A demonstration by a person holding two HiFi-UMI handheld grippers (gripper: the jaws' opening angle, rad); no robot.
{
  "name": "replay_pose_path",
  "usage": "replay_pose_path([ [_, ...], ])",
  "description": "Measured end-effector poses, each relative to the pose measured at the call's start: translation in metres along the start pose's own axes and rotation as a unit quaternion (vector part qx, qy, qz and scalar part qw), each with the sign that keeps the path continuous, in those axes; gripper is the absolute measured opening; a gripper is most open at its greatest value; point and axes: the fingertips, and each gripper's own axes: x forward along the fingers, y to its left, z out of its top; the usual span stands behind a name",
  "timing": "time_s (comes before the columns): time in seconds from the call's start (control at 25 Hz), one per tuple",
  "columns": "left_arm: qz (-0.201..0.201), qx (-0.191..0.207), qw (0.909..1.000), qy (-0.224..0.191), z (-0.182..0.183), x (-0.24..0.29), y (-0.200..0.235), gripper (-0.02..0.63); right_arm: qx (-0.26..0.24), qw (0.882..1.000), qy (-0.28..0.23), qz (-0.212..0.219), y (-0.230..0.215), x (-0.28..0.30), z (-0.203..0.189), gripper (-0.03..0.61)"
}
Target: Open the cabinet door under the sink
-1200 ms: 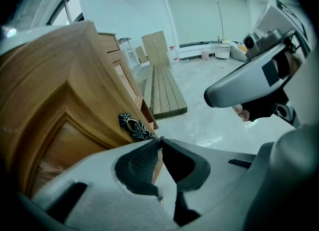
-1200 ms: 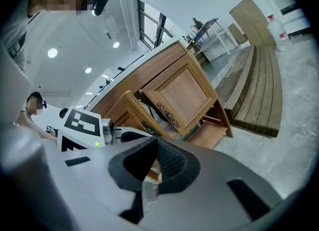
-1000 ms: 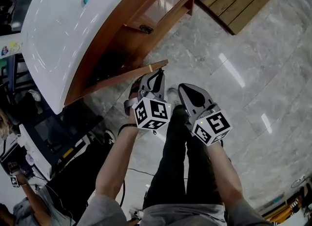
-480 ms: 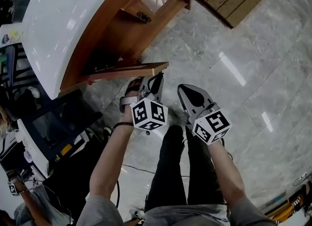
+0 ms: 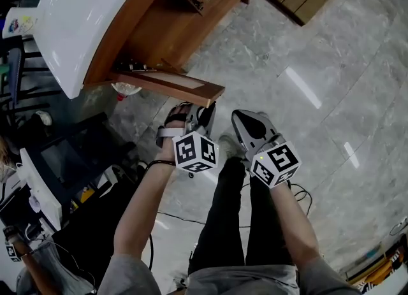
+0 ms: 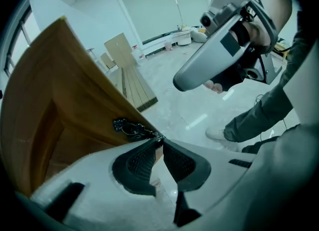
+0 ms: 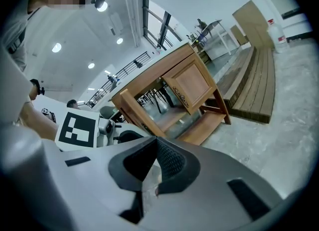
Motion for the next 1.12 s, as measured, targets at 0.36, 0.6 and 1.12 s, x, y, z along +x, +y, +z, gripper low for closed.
replay_pose_path([
  [0.36,-0.022,0.034,0.9991,0.014,-0.048,-0.032,-0.041,0.052,-0.007,1.0,0.002,-0.002,0.035,-0.007,-0.027,0.008],
  [0.6,-0.012,0.005,0.9999,0.006,-0.079,-0.053,-0.052,0.057,-0.023,1.0,0.01,0.011,0.057,0.002,-0.029,0.008],
  [1.12,0.048,-0.107,0.9921,-0.046,-0.082,-0.091,-0.032,0.009,-0.053,0.998,0.025,0.016,0.09,0.009,-0.018,0.009],
])
